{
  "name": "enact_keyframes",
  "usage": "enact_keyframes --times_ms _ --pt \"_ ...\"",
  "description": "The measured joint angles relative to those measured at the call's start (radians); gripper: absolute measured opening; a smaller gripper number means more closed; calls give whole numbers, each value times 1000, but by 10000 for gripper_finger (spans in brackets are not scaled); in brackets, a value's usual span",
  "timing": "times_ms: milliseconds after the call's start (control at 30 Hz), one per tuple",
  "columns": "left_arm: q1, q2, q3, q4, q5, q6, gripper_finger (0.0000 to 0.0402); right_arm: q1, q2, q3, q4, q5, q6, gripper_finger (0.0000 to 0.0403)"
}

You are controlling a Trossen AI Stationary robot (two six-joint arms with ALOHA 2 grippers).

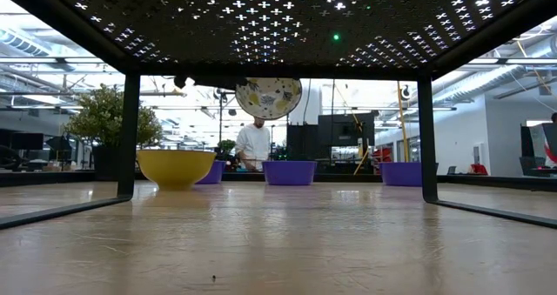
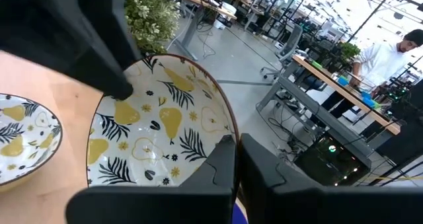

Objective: Pick & Place Mini bowls
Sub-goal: Stack the right patterned yellow bowl on the patterned yellow bowl on the shelf

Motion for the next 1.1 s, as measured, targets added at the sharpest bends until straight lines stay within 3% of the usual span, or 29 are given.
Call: enact_keyframes --times_ms 600,900,1100 --pt "24 0 0 -5 58 23 132 0 0 0 23 -78 -8 0" --pt "26 1 0 -4 33 18 24 2 -1 3 40 -88 3 1" --pt "26 2 0 -6 26 22 21 9 -2 4 34 -104 7 1"
